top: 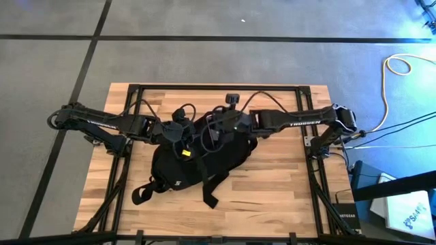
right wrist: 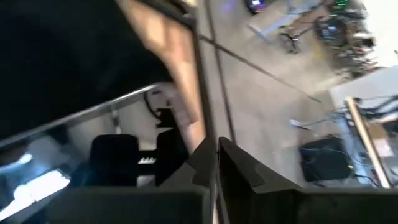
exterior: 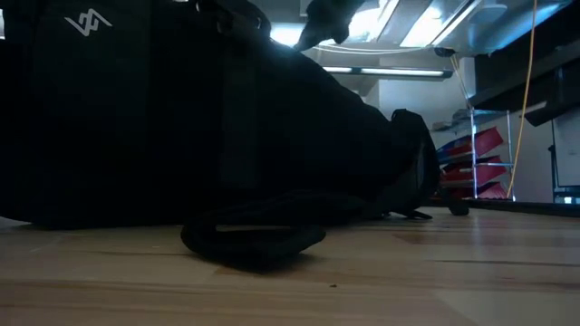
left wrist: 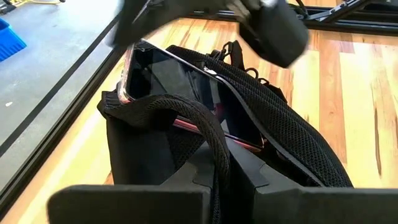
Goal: Unpack backpack
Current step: Put the pink cellphone into the black backpack
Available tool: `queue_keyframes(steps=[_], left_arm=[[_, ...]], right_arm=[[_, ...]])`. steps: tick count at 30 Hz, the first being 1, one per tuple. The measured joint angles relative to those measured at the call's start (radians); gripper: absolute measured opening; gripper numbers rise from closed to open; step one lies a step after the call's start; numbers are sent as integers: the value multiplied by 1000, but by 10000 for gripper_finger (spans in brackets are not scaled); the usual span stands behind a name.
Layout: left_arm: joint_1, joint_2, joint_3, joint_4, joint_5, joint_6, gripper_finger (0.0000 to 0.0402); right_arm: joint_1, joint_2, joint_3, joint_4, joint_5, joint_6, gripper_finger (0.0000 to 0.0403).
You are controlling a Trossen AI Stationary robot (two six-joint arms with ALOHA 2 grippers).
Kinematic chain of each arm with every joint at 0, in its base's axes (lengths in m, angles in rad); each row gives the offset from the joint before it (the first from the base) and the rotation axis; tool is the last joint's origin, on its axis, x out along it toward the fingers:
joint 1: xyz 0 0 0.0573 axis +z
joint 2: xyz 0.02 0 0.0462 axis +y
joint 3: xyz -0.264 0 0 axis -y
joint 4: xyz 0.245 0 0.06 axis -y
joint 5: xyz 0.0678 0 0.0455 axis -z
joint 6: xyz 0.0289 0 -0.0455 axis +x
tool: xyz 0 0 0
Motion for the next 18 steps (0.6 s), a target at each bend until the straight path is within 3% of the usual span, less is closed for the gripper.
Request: queue_keyframes(steps=[18], left_arm=[[0, 0, 0, 1, 0, 0, 6]], right_arm=[[108, 1, -30, -109, -117, 74, 0]])
